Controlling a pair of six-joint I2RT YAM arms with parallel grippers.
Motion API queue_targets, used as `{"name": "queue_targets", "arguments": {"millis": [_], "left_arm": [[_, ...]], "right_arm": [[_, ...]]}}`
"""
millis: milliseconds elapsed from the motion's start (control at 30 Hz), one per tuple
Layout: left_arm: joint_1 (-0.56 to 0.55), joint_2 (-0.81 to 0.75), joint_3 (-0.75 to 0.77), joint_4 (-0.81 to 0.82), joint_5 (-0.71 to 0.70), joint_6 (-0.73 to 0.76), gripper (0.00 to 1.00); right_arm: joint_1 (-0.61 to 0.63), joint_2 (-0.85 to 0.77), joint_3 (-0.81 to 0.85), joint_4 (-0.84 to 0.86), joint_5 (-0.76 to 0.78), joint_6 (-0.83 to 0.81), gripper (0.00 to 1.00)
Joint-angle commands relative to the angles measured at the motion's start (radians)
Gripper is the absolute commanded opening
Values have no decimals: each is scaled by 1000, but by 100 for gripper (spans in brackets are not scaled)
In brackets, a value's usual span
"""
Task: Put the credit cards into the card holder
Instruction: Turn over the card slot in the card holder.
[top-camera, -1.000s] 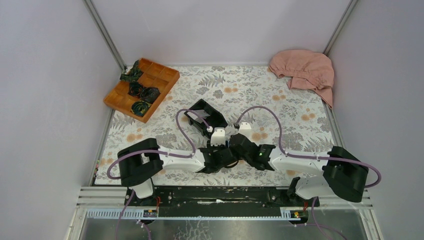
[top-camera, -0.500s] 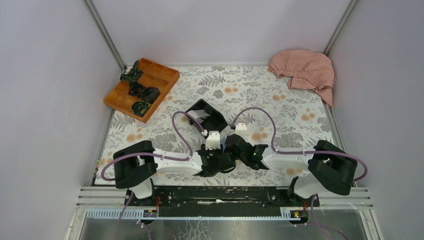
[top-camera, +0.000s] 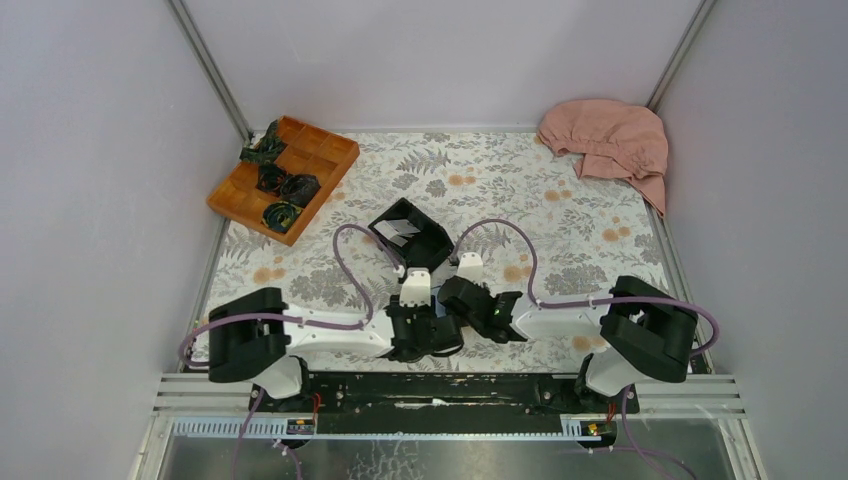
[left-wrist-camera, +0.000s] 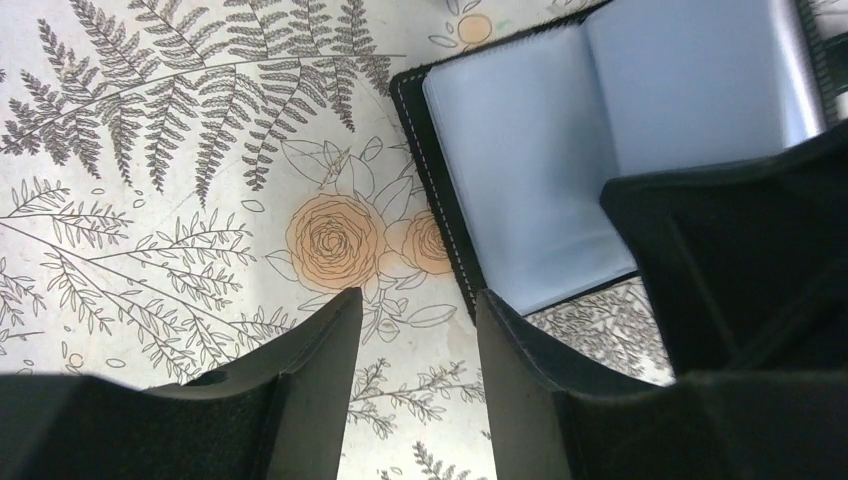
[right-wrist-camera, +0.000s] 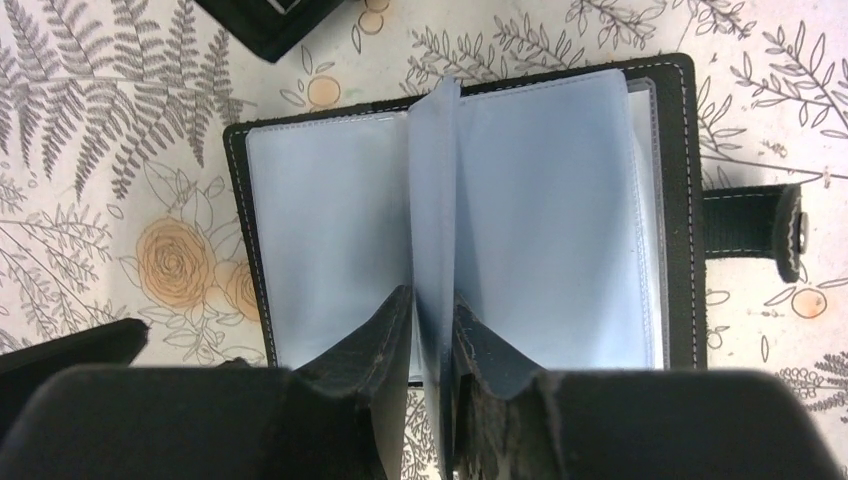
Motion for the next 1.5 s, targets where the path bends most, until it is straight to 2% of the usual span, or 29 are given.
{"name": "queue_targets", "arguments": {"millis": [0, 100, 200, 333, 500, 767, 1067, 1333, 1467], "left_arm": [[-12, -83, -7, -59, -59, -61, 53], [-14, -102, 19, -46, -87, -40, 54], [-14, -99, 30, 51, -90, 35, 54], [-13, -44, 36, 165, -70, 116, 53], [-13, 42, 45, 230, -54, 152, 53], [-10, 111, 43, 162, -100, 74, 52], [10, 129, 9, 178, -85, 59, 52], [9, 57, -5, 134, -92, 36, 52], [8, -6, -15, 84, -108, 4, 53]], "right_arm": [[31, -16, 36, -95, 93, 0, 24], [30, -43, 31, -122, 118, 5, 24], [30, -65, 23, -136, 126, 11, 24], [30, -104, 12, -155, 146, 22, 24], [29, -147, 0, -174, 164, 29, 24], [4, -164, -34, -168, 169, 26, 24], [-50, -173, -50, -185, 175, 17, 24], [-68, -217, -35, -242, 218, 8, 38], [-68, -247, -6, -272, 236, -14, 39]]}}
